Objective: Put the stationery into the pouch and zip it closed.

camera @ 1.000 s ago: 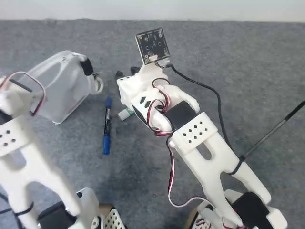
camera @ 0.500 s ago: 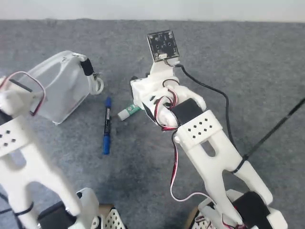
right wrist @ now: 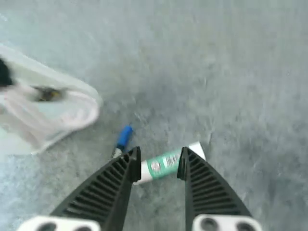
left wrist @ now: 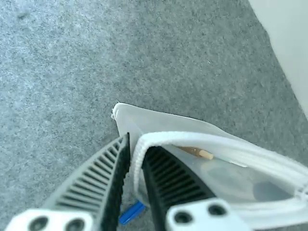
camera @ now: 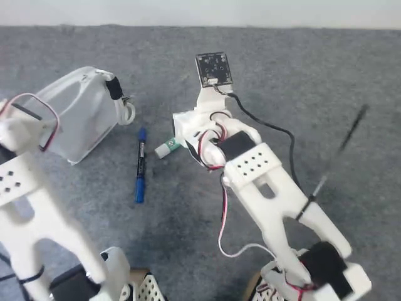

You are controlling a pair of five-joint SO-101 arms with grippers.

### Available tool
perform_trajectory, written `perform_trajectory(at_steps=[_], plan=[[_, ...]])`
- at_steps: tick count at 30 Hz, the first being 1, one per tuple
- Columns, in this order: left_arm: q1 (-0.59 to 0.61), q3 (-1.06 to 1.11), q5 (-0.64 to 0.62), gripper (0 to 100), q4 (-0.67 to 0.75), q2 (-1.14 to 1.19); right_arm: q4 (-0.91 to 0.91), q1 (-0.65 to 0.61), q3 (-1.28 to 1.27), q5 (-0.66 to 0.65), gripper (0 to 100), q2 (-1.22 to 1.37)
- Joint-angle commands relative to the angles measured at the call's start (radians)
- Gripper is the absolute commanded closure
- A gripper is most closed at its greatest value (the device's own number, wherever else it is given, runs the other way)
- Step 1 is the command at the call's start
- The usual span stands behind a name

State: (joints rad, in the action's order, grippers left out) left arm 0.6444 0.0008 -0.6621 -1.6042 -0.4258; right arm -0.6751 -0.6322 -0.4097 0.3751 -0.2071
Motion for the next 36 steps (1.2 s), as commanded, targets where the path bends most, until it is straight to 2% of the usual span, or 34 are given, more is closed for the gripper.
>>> perform_trajectory(at_steps=[1, 8, 20, 36], plan=[[0.008, -0.039, -0.011, 99, 0.035, -0.006, -0.022, 0.010, 0.100, 0.061, 87.5, 0.021], [0.008, -0.039, -0.011, 99, 0.035, -0.006, -0.108, 0.007, 0.192, 0.160, 87.5, 0.110], [0.008, -0.038, -0.011, 99, 0.035, -0.006, -0.101, -0.001, 0.199, 0.193, 87.5, 0.199], [0.008, -0.039, -0.011, 99, 0.037, -0.006, -0.274, -0.022, 0.448, 0.316, 87.5, 0.458]])
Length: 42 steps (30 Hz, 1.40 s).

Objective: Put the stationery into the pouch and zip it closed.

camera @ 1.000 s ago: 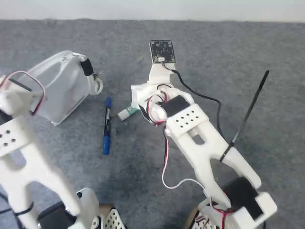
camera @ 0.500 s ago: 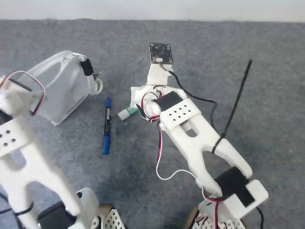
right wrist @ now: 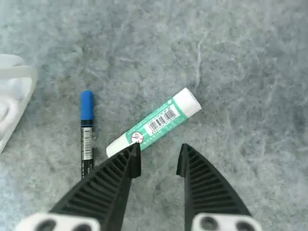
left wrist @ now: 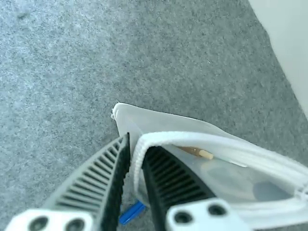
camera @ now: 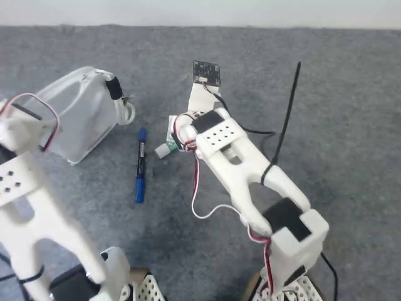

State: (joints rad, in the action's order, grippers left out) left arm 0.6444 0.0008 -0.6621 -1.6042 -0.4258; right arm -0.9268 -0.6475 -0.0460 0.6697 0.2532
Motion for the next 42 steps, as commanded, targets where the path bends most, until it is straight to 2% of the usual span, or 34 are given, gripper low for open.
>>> perform_trajectory(at_steps=[1, 9, 26, 32, 42], plan=[[0.008, -0.039, -0.011, 99, 0.037, -0.006, -0.030, -0.007, 0.097, 0.021, 87.5, 0.012], [0.008, -0.039, -0.011, 99, 0.037, -0.006, -0.097, -0.002, 0.215, 0.040, 87.4, 0.124], [0.008, -0.041, -0.011, 99, 0.037, -0.006, -0.105, 0.019, 0.407, 0.034, 87.4, 0.367], [0.008, -0.041, -0.011, 99, 0.037, -0.006, -0.220, 0.019, 0.543, 0.035, 87.4, 0.450], [0.008, -0.041, -0.011, 99, 0.037, -0.006, -0.295, 0.021, 0.640, 0.035, 87.6, 0.538]])
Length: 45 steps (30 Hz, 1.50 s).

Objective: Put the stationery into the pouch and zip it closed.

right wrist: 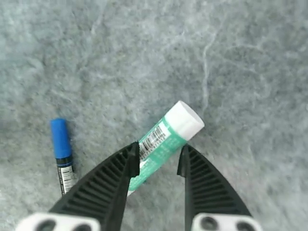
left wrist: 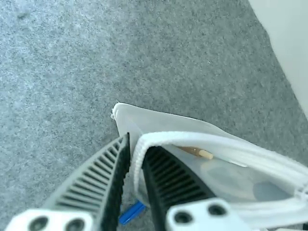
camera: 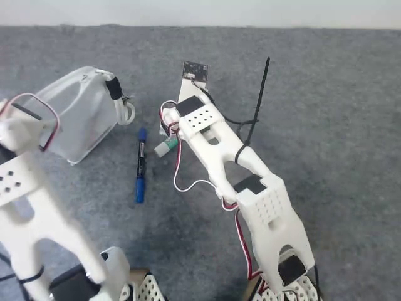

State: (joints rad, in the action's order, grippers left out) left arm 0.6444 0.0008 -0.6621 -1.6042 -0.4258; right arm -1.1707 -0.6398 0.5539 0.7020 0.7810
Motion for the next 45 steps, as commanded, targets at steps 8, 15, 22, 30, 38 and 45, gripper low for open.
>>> perform_trajectory(at_steps=[8, 15, 22, 30, 38, 45], plan=[[0.008, -0.041, -0.011, 99, 0.037, -0.006, -0.101, 0.036, 0.072, 0.006, 86.8, 0.031], [0.008, -0.039, -0.011, 99, 0.037, -0.006, -0.104, 0.035, 0.072, 0.005, 75.4, 0.033], [0.008, -0.039, -0.011, 99, 0.037, -0.006, -0.064, 0.035, 0.072, 0.009, 78.7, 0.039], [0.008, -0.039, -0.011, 99, 0.037, -0.006, -0.010, 0.035, 0.072, 0.006, 77.4, 0.088], [0.008, -0.038, -0.011, 99, 0.037, -0.006, -0.018, 0.035, 0.072, 0.008, 78.6, 0.087], [0.008, -0.038, -0.011, 99, 0.037, -0.006, -0.018, 0.035, 0.072, 0.003, 96.1, 0.087]])
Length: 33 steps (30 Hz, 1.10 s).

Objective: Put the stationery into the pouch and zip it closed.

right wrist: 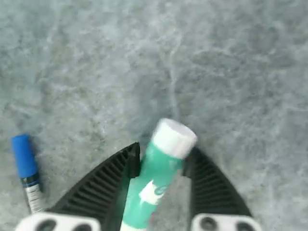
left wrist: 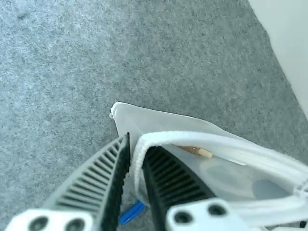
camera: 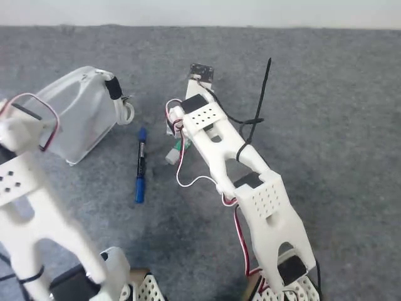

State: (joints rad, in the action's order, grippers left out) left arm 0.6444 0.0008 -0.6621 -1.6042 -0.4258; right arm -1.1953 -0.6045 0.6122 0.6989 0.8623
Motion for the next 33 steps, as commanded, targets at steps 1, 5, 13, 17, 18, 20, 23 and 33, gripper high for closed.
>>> perform_trajectory(at_steps=[1, 5, 13, 17, 18, 20, 23, 33], plan=[[0.008, -0.038, -0.011, 99, 0.037, -0.006, 0.007, -0.001, 0.014, 0.006, 96.8, 0.004], [0.008, -0.038, -0.011, 99, 0.037, -0.006, 0.005, -0.001, 0.014, 0.006, 97.1, 0.004], [0.008, -0.038, -0.011, 99, 0.037, -0.006, -0.008, -0.001, 0.014, 0.006, 97.1, -0.021], [0.006, -0.038, -0.011, 99, 0.037, -0.006, -0.067, -0.001, 0.014, -0.037, 97.1, -0.074], [0.006, -0.038, -0.011, 99, 0.037, -0.006, -0.074, -0.001, 0.014, -0.049, 97.1, -0.085], [0.005, -0.038, -0.011, 99, 0.037, -0.006, -0.081, -0.001, 0.014, -0.060, 97.1, -0.102], [0.003, -0.038, -0.011, 99, 0.037, -0.006, -0.099, -0.001, 0.014, -0.063, 97.1, -0.119], [0.002, -0.038, -0.011, 99, 0.035, -0.006, -0.191, -0.004, 0.014, -0.064, 97.2, -0.234]])
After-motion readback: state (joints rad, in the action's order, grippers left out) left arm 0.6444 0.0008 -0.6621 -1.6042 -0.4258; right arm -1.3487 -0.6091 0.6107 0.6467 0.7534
